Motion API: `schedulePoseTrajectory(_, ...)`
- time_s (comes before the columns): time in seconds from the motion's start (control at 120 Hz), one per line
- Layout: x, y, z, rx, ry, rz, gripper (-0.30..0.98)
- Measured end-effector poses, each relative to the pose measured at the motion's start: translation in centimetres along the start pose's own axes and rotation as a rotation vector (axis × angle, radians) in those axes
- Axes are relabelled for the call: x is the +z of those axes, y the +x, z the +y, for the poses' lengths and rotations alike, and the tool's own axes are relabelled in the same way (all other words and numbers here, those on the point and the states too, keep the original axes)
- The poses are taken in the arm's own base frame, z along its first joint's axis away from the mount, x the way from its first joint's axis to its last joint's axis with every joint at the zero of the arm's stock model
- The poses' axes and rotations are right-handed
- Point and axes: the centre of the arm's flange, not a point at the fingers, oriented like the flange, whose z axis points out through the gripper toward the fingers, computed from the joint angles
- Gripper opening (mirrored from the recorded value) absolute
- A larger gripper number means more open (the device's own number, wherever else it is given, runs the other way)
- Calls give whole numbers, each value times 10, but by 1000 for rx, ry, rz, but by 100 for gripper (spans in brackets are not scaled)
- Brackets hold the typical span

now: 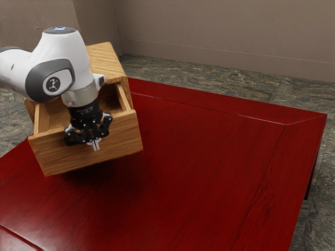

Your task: Push the drawer handle with one arm to close the drawer

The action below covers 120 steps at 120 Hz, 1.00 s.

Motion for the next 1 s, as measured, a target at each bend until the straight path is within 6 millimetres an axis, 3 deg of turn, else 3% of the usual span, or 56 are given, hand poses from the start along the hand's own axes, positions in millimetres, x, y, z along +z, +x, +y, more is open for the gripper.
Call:
schedulePoseTrajectory(0.117,0,9,2,-46,-2,12,-10)
schedulePoseTrajectory(0.508,-3,67,3,-179,-14,19,-10)
schedulePoseTrajectory(1.0,0,125,21,-136,-20,25,-10)
